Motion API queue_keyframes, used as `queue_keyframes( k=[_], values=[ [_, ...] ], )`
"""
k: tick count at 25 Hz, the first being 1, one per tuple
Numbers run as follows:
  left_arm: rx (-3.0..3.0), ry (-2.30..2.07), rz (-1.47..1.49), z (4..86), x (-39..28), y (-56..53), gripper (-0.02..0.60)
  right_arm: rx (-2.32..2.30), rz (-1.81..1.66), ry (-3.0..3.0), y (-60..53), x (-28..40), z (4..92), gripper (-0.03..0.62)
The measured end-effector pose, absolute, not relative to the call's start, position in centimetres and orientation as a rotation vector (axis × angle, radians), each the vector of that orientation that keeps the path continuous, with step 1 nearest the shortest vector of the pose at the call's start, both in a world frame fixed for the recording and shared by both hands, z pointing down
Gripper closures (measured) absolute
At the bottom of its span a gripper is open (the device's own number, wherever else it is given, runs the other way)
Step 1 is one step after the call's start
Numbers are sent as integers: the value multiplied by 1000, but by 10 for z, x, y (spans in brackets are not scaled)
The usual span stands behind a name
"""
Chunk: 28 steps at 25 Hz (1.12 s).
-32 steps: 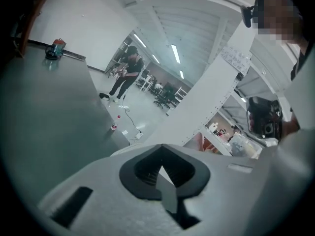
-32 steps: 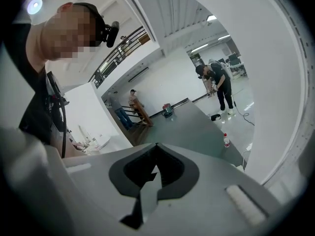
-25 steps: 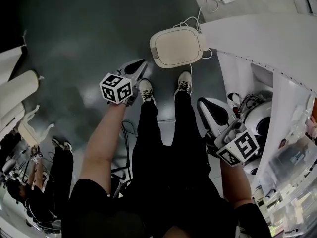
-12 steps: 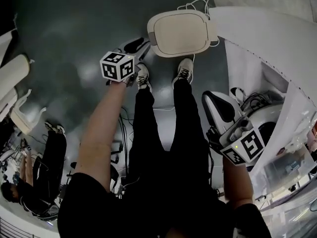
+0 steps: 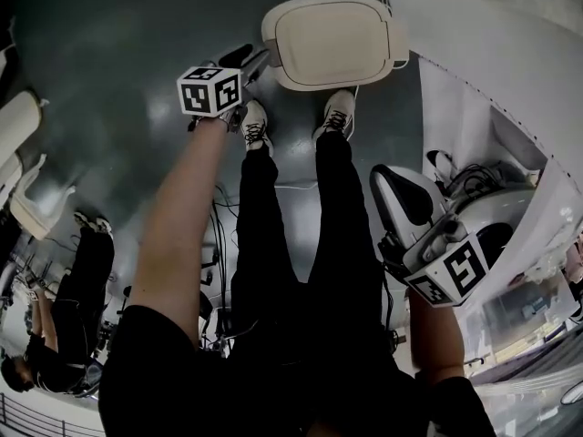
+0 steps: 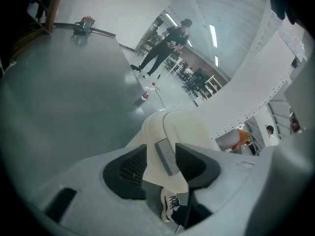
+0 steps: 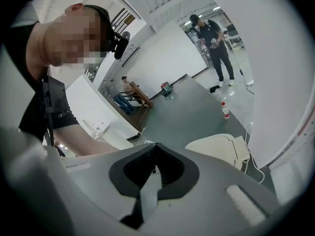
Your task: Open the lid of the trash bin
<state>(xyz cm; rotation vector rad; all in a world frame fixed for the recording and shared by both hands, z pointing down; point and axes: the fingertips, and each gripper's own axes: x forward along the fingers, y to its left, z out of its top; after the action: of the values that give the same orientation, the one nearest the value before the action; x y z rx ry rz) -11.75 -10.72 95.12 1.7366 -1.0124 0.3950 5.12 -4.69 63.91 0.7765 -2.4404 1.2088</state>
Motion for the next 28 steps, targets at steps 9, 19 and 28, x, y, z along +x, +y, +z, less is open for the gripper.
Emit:
queue_keyframes(
  k=[9,19,28],
  values=[
    [1733,-980,447,972,-112,-105,422,780,1230,-2428,-52,52,652,586],
    [1693,-988,332,978,-113,-103,443,764,1239,-2421,-47,45,663,586],
    [1674,-992,279,977,-116,-103,442,741,1240,-2432,-43,36,664,586]
  ],
)
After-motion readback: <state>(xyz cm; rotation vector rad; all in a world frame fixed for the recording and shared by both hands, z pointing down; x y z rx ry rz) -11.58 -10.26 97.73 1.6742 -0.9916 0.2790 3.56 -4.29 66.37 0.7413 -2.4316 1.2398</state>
